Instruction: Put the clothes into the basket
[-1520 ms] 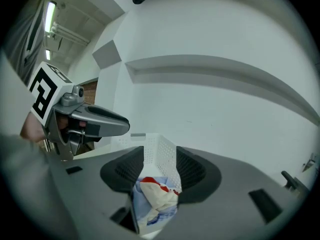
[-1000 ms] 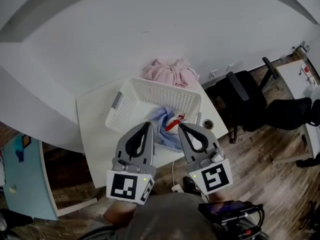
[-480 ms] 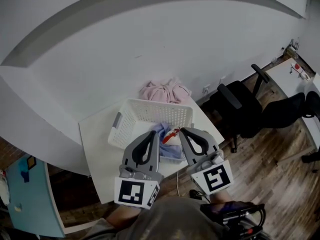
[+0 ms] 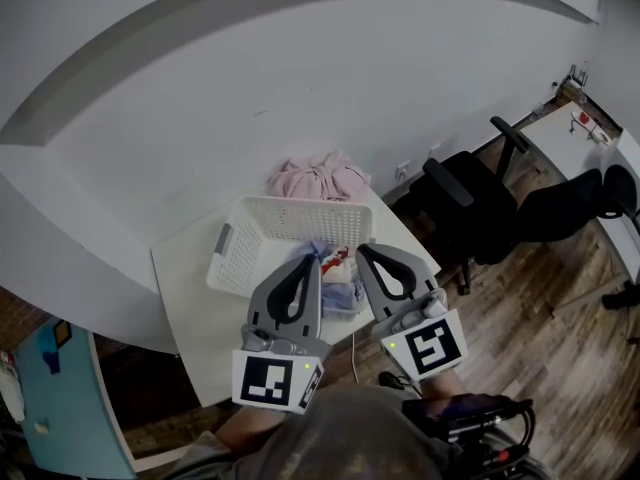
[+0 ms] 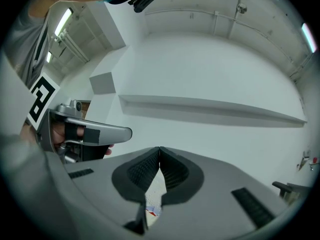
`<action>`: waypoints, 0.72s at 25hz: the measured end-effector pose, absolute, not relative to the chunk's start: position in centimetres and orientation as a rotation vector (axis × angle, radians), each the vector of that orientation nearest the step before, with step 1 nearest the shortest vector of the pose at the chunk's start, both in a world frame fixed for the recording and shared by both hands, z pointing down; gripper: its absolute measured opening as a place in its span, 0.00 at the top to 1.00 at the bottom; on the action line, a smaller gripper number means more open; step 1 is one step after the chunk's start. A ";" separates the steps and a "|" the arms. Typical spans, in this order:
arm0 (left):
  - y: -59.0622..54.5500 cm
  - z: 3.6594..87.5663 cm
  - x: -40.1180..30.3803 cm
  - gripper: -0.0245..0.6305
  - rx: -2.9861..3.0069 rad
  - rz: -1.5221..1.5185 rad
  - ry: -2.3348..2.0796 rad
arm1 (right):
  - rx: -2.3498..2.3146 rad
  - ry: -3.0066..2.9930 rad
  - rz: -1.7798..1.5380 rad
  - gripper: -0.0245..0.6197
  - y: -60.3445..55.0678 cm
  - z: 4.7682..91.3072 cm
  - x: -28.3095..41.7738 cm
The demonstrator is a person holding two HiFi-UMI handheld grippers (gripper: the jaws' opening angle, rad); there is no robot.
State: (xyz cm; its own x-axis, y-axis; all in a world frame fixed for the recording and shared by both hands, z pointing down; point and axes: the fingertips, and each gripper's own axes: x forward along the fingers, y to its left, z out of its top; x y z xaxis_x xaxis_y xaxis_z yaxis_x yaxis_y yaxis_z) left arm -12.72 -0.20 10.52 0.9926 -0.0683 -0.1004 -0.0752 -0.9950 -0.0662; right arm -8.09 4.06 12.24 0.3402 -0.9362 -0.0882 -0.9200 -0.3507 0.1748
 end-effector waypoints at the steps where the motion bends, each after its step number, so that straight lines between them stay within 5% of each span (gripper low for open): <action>1: 0.0 10.7 -12.8 0.95 -3.067 0.143 0.104 | 2.500 -1.728 -0.251 0.95 4.2 12.4 -8.2; 18: -0.8 11.2 -13.7 0.95 -3.085 0.168 0.173 | 2.529 -1.729 -0.257 0.95 4.1 12.2 -8.5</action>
State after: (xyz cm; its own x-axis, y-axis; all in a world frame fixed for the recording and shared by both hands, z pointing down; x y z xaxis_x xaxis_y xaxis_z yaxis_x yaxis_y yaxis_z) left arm -13.66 -0.77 11.18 0.9879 -0.1086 -0.1107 -0.1137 -0.9927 -0.0407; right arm -8.50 4.09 12.19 0.3543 -0.9298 -0.0999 -0.9186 -0.3660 0.1490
